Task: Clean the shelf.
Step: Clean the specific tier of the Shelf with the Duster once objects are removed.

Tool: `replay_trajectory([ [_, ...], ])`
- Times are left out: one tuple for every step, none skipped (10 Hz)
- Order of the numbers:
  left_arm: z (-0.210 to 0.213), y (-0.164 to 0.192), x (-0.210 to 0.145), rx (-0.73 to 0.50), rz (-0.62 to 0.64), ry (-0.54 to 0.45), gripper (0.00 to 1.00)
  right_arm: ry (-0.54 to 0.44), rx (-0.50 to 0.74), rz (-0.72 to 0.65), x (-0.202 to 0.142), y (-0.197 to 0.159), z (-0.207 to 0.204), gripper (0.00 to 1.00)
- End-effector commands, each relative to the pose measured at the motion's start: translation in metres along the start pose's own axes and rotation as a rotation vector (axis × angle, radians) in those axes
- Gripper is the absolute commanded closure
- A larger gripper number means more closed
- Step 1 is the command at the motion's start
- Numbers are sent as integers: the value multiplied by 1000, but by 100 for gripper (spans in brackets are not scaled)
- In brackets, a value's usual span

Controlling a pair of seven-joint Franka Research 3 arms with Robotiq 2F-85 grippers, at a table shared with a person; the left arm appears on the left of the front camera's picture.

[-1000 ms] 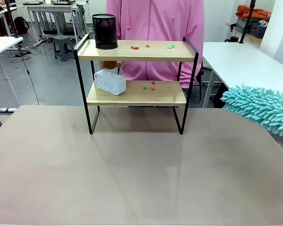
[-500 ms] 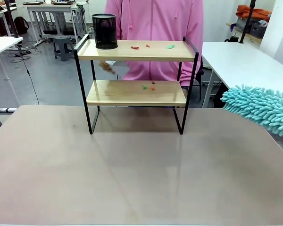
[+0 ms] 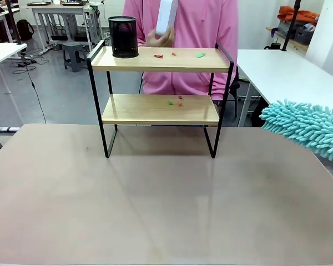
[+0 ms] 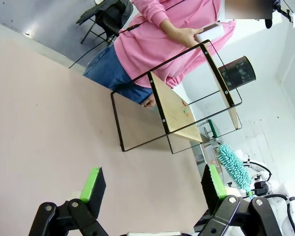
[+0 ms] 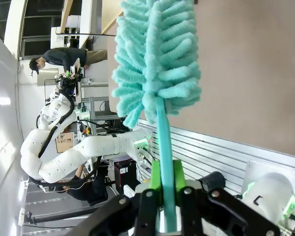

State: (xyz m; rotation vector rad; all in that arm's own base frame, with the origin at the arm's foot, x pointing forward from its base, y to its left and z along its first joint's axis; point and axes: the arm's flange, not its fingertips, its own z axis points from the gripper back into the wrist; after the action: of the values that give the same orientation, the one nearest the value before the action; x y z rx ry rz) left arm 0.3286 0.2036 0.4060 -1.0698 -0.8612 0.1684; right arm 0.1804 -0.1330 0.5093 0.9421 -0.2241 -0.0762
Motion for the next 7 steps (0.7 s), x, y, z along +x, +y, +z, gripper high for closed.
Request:
replay_trajectory([
  [-2,-1,-3,-15,-21,-22,0,-6,26,-5,-2,4,0,100],
  [-2,-1,-3,-15,-21,-22,0,0,0,0,0,0,0,87],
  [-2,-1,-3,-15,-21,-22,0,-19,14,89,-2,18,2,87],
  [-2,-1,-3,-15,-21,-22,0,28,22,210,-7,43,-2,87],
  [-2,-1,-3,-15,-21,-22,0,78,10,292,-12,64,-10,87],
  [-2,-1,-3,-15,-21,-22,0,126,-10,346,-17,82,-22,87],
  [-2,-1,-3,-15,-21,-22,0,182,-23,389,-20,95,-37,87],
])
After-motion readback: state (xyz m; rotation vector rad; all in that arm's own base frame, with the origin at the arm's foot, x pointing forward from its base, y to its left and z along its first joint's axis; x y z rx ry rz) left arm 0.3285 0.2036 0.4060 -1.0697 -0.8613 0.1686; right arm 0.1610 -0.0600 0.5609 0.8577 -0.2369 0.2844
